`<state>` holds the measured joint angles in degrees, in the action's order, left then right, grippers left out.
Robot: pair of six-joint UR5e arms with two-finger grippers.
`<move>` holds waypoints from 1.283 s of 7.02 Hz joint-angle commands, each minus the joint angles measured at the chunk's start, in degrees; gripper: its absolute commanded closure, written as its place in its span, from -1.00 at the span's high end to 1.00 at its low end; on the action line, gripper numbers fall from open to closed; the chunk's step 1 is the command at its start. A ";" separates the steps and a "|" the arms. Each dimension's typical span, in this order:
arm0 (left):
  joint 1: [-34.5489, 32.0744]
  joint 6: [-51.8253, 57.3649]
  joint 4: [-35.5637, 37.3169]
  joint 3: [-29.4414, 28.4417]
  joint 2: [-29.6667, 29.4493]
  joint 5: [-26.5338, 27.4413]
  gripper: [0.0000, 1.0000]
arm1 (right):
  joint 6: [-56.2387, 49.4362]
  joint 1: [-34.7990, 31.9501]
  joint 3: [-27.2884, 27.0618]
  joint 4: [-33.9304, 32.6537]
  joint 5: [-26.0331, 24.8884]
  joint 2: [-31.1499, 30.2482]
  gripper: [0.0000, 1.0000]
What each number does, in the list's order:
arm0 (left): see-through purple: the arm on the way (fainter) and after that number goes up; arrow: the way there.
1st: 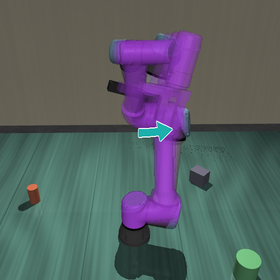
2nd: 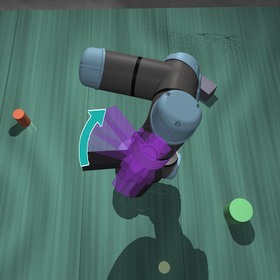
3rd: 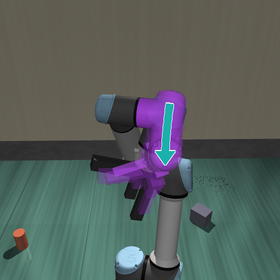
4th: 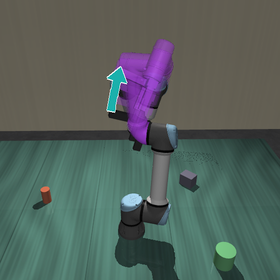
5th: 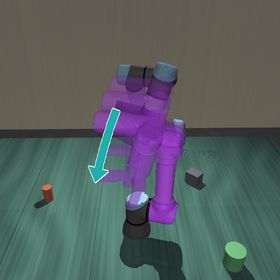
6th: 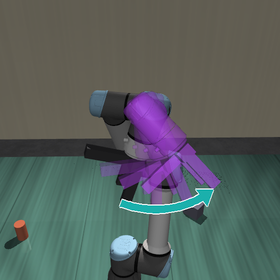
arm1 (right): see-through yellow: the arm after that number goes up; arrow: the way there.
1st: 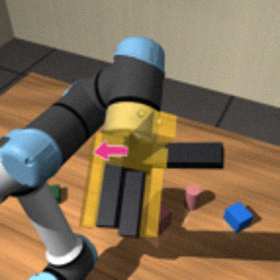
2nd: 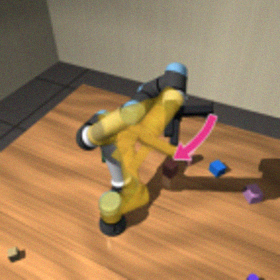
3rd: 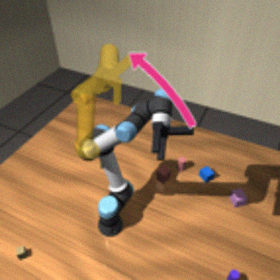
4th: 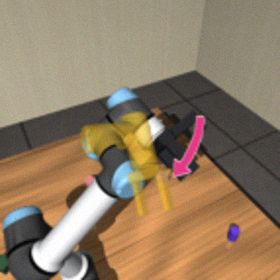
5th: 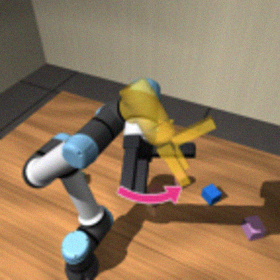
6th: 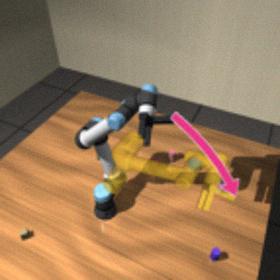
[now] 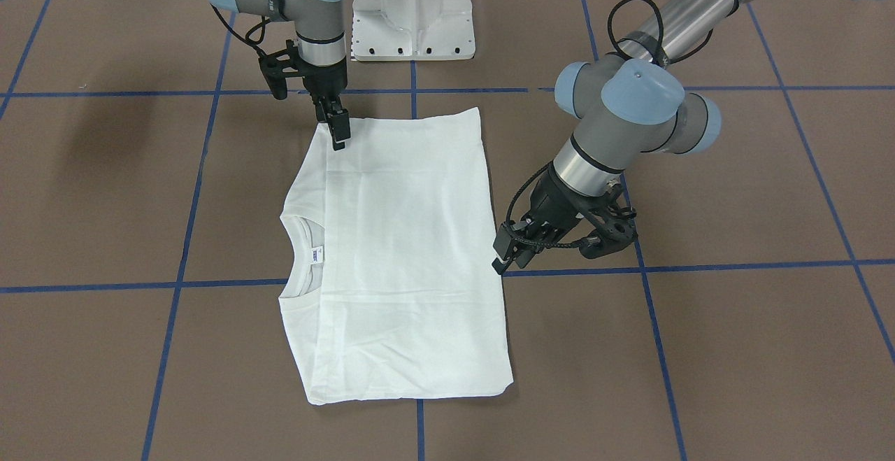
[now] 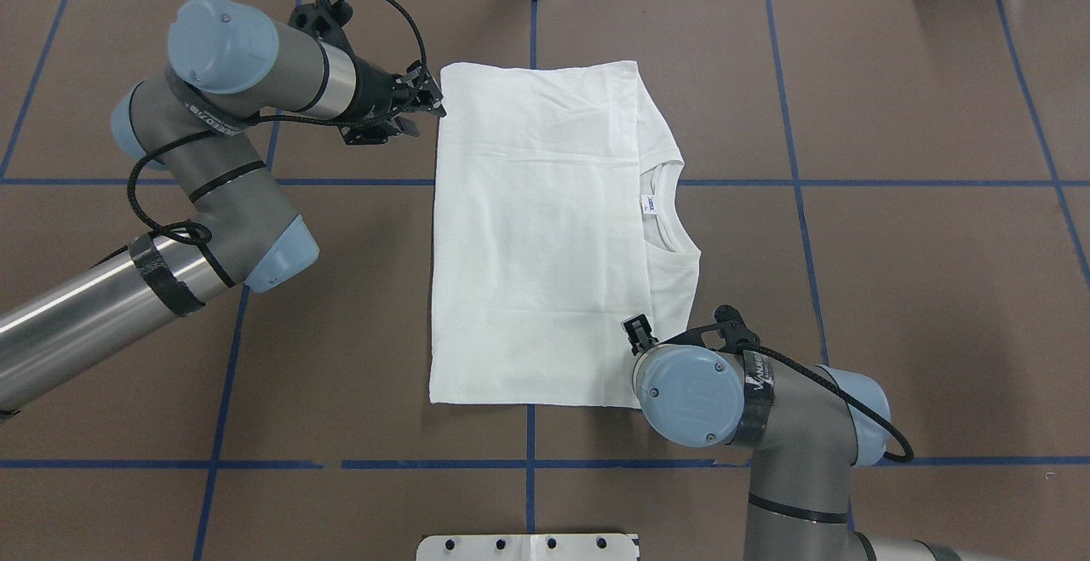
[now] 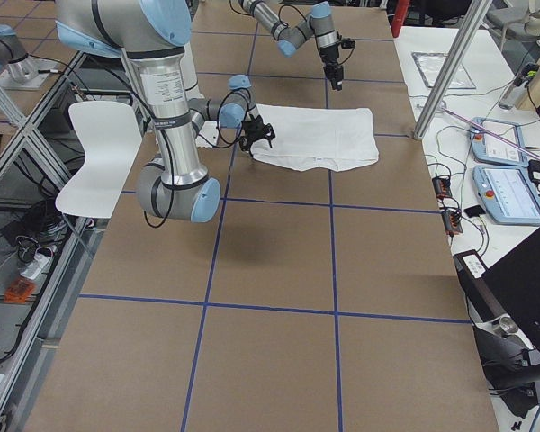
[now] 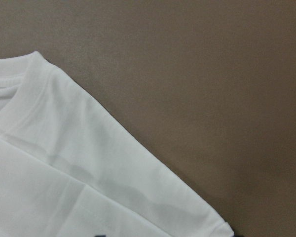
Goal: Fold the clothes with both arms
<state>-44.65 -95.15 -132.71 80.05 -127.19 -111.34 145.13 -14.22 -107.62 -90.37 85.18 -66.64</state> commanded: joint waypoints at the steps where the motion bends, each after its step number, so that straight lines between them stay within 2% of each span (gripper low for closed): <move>1: 0.00 -0.04 0.00 0.02 0.01 -0.02 0.04 | -0.02 0.15 0.48 -0.07 0.07 0.11 0.58; 2: 0.00 -0.04 0.00 0.02 0.01 -0.02 0.04 | 0.07 0.15 0.40 -0.33 0.16 0.28 0.12; 3: 0.00 -0.04 0.00 0.02 0.01 -0.02 0.04 | 0.16 0.15 0.05 -0.59 0.24 0.28 -0.79; 4: 0.00 -0.04 0.00 0.11 0.01 -0.02 0.04 | 0.07 0.15 -0.04 -0.60 0.33 0.02 -1.00; 8: 0.00 -1.17 0.00 0.98 0.10 -0.11 0.05 | -0.02 0.07 -2.50 -0.86 0.51 -0.33 -1.00; 9: 0.70 -4.23 -0.09 4.03 2.36 0.07 0.05 | -0.02 -0.02 -2.85 -0.95 0.51 -0.42 -1.00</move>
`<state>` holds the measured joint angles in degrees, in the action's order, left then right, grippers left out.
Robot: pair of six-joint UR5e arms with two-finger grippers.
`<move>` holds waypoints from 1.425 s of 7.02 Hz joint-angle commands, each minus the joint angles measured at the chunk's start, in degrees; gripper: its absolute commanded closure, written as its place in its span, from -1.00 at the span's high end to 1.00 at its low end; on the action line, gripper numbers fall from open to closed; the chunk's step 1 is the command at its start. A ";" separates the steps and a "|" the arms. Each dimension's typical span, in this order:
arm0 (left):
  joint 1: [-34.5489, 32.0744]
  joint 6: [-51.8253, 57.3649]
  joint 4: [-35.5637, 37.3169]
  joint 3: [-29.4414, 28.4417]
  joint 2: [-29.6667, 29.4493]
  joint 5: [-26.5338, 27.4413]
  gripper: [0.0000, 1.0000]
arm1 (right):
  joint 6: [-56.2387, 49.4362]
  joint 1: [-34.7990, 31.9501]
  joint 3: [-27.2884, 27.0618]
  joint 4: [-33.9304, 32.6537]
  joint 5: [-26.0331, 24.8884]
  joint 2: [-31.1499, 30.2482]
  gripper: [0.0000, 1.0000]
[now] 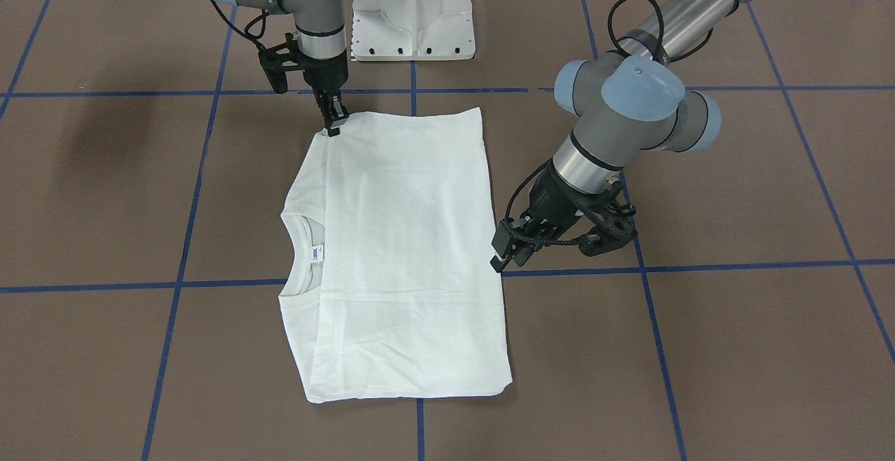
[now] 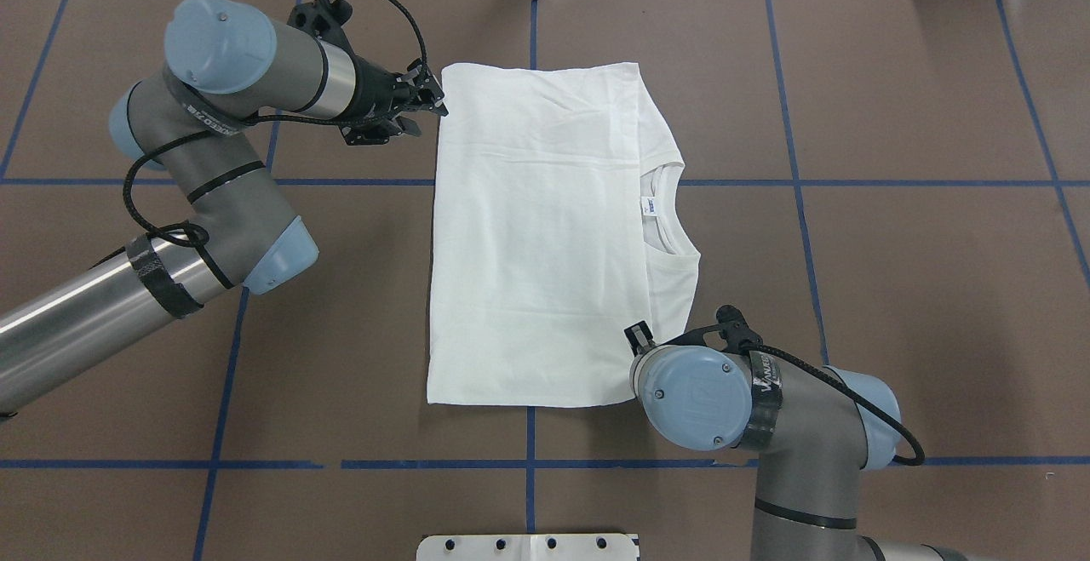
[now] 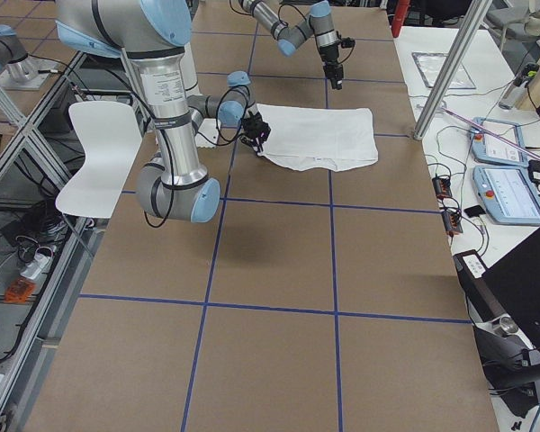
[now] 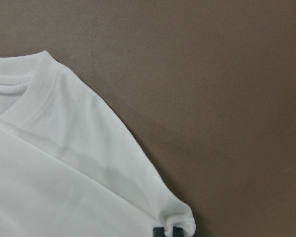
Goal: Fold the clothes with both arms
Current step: 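Grasp the near corners with both grippers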
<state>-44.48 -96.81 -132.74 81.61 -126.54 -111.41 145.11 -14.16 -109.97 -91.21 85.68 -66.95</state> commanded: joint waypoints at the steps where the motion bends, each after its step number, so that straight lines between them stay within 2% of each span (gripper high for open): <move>1: 3.66 -5.99 0.02 10.16 7.21 0.74 0.06 | -0.09 0.01 -2.51 -2.89 0.01 -0.03 -1.00; 3: 17.68 -14.34 2.98 23.19 16.89 12.73 0.08 | -0.18 0.35 -3.76 -4.59 0.10 -0.20 -1.00; 4: 22.63 -16.29 6.67 25.68 18.76 17.23 0.08 | -0.35 0.53 -3.76 -4.59 0.10 -0.20 -1.00; 5: 25.03 -17.87 9.31 26.05 18.96 17.88 0.13 | -0.36 0.62 -3.76 -4.59 0.10 -0.20 -1.00; 7: 28.29 -20.08 9.60 25.27 19.13 18.50 0.16 | -0.36 0.71 -3.76 -4.59 0.10 -0.20 -1.00; 10: 29.79 -20.17 9.60 25.09 19.31 19.21 0.15 | -0.44 0.71 -3.76 -4.59 0.10 -0.11 -1.00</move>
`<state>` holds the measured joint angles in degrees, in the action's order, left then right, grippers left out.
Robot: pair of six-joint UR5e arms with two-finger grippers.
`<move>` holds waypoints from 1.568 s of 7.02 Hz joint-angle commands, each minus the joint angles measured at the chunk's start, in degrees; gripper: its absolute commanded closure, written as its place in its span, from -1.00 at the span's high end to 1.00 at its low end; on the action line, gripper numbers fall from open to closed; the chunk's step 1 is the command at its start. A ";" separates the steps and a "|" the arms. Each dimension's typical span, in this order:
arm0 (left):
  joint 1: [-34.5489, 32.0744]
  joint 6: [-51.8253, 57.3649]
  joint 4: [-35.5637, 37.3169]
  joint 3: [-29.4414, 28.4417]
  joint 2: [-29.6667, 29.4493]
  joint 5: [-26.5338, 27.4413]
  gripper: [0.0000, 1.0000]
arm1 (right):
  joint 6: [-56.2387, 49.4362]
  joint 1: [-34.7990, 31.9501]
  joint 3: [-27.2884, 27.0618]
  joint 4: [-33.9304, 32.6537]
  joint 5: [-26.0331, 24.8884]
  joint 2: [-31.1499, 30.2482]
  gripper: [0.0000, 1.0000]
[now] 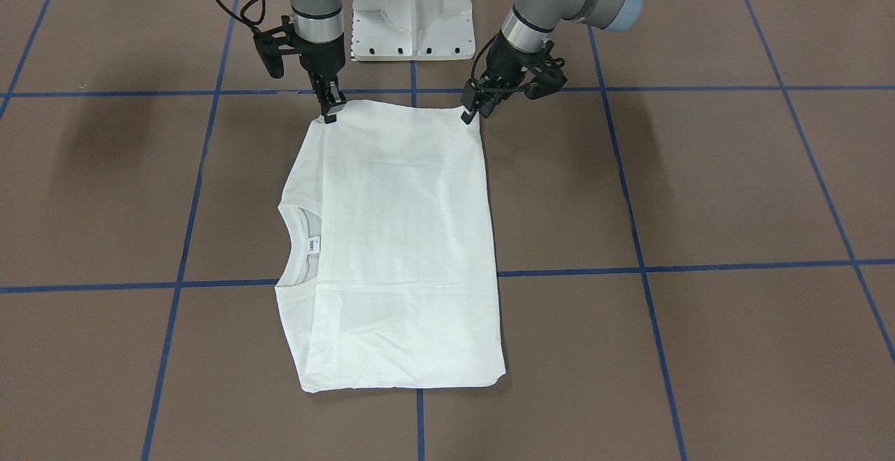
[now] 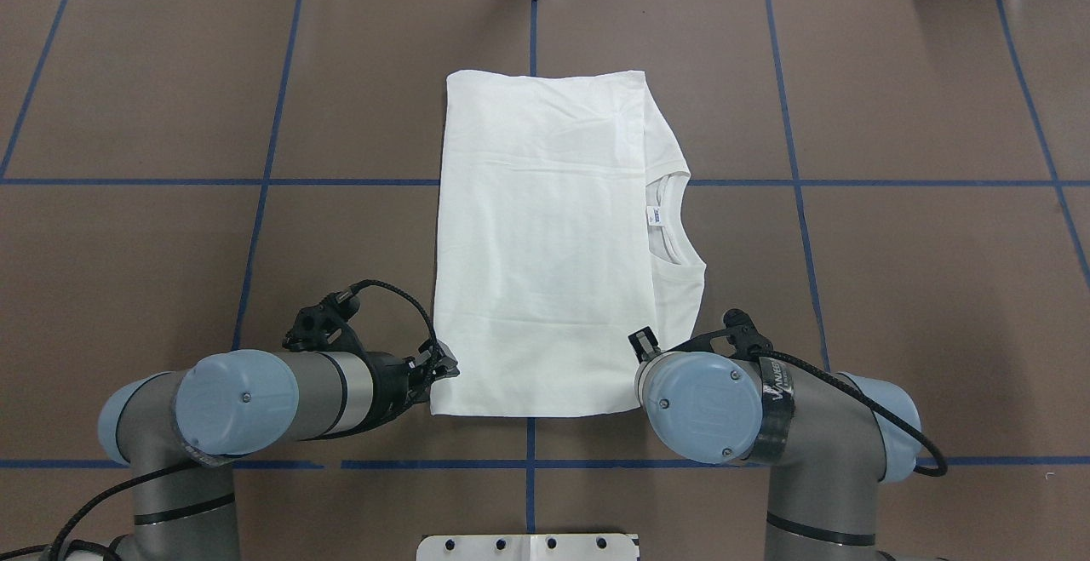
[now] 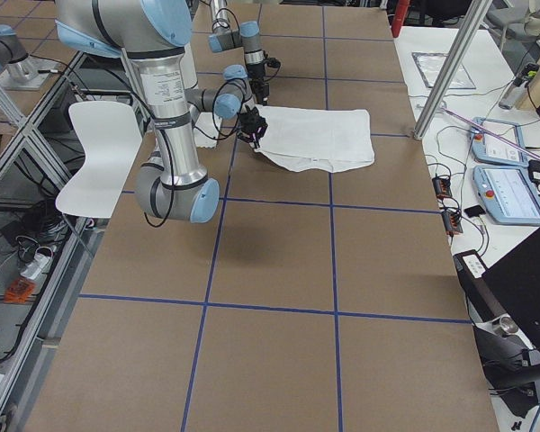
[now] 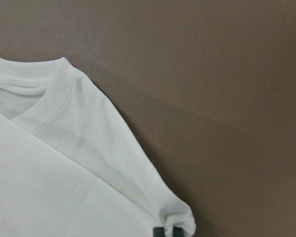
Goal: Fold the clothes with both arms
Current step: 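Grasp the near corners with both grippers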
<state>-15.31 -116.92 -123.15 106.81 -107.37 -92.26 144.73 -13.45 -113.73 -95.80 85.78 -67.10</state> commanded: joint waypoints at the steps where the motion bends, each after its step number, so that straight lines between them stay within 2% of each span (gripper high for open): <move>1: 0.90 -0.07 0.01 -0.29 0.15 0.15 0.12 | -0.07 0.01 0.00 0.00 0.00 0.04 -1.00; 3: 1.43 -0.15 0.01 -0.47 0.15 0.15 -0.02 | -0.07 0.09 0.00 0.00 0.00 0.21 -1.00; 4: 1.69 -0.33 0.01 -0.47 0.23 0.32 -0.20 | -0.07 0.09 0.00 0.00 0.00 0.21 -1.00; 6: 2.91 -2.00 0.01 -0.82 0.15 2.34 -1.00 | -0.07 0.01 -0.09 0.00 0.00 0.48 -1.00; 8: 2.83 -2.00 0.19 1.62 0.67 2.52 -1.00 | -0.07 0.01 -0.35 0.00 0.00 0.39 -1.00; 9: 3.44 -2.52 0.36 6.34 4.41 2.70 -1.00 | 0.02 1.05 -3.75 -0.35 0.00 -0.05 -1.00; 10: 6.41 -6.62 0.37 11.96 9.32 5.22 -1.00 | 0.20 3.15 -6.65 -2.87 0.00 -0.14 -1.00; 11: 9.57 -9.53 0.37 16.36 11.55 7.34 -1.00 | 0.55 5.34 -10.25 -5.42 -0.09 -0.14 -1.00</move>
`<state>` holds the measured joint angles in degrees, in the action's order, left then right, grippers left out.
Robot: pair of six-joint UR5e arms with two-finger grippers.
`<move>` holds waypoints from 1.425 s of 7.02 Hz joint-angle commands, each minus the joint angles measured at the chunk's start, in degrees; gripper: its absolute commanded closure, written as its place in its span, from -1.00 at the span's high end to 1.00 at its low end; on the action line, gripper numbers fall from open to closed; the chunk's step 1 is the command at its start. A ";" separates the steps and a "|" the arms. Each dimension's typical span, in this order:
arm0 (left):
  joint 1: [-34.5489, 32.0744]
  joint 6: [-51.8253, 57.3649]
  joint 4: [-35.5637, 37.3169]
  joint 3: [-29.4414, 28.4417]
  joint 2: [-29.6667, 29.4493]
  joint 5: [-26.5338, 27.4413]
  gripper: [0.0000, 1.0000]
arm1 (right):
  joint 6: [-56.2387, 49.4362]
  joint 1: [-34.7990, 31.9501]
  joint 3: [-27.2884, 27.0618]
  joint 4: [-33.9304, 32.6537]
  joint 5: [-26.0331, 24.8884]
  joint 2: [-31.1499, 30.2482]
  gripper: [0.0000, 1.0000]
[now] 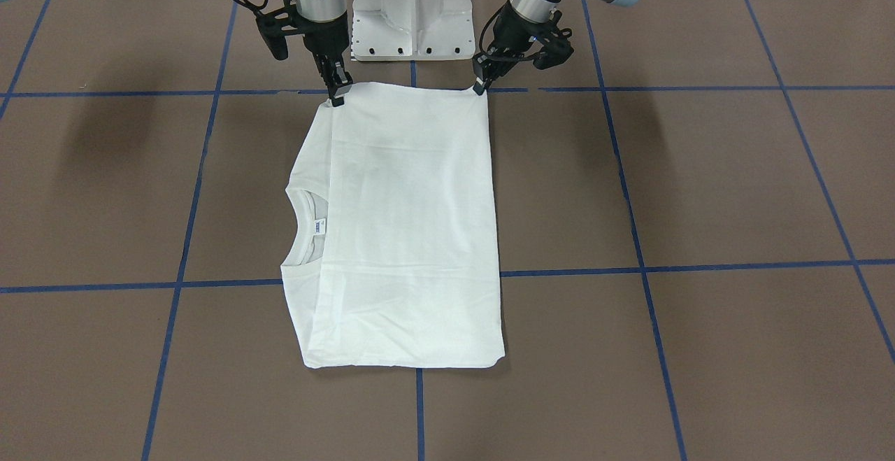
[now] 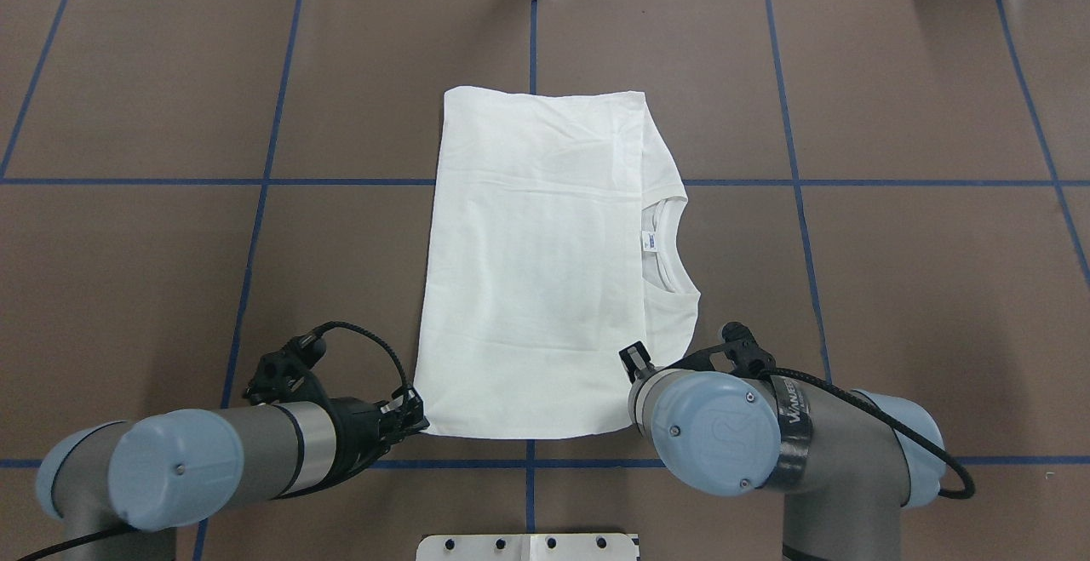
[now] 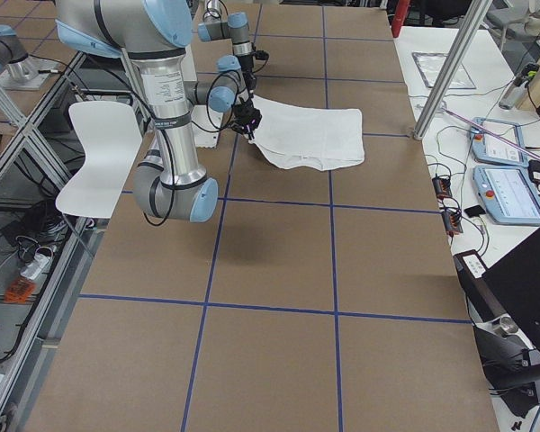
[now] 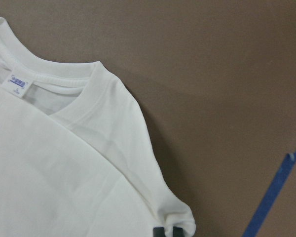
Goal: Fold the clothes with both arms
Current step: 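Lift the near half with both grippers and fold it away from the robot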
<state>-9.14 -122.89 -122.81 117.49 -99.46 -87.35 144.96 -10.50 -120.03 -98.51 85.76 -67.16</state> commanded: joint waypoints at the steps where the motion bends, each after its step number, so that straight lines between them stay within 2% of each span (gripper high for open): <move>1: 4.39 -5.50 1.07 8.69 4.44 2.63 -1.00 | 0.50 4.33 -7.81 -6.31 -0.07 -0.16 -1.00; 2: 4.66 -5.78 3.35 11.94 4.36 2.54 -1.00 | 0.59 5.83 -12.81 -12.17 -0.07 -0.07 -1.00; 3: 4.05 -5.61 8.59 18.15 4.18 2.02 -1.00 | 0.59 4.97 -15.12 -14.32 0.02 0.45 -1.00; 4: 3.18 -4.91 12.99 21.18 2.36 -0.25 -1.00 | -0.02 1.74 -14.97 -14.26 1.24 1.50 -1.00; 5: -2.66 -2.03 13.73 19.03 -1.06 -2.01 -1.00 | -1.76 -2.55 -14.36 -13.73 4.82 1.86 -1.00; 6: -9.07 4.61 13.91 11.87 -8.31 -4.82 -1.00 | -8.13 -7.56 -13.13 -13.38 6.94 3.51 -1.00; 7: -13.92 7.90 14.35 3.36 -13.61 -8.76 -1.00 | -11.85 -11.00 -8.16 -12.68 8.44 6.23 -1.00; 8: -16.41 12.54 14.01 -2.47 -15.75 -9.41 -1.00 | -14.24 -14.08 -1.06 -5.89 9.68 7.21 -1.00; 9: -18.87 15.72 13.48 -5.31 -16.29 -9.41 -1.00 | -15.48 -18.55 4.23 -0.34 14.13 7.48 -1.00; 10: -20.46 16.88 12.26 -9.69 -18.56 -9.41 -1.00 | -19.50 -21.73 6.37 0.68 16.52 8.18 -1.00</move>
<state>-27.17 -108.51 -109.47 112.86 -115.70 -96.53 129.29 -27.94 -117.84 -101.06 98.88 -59.80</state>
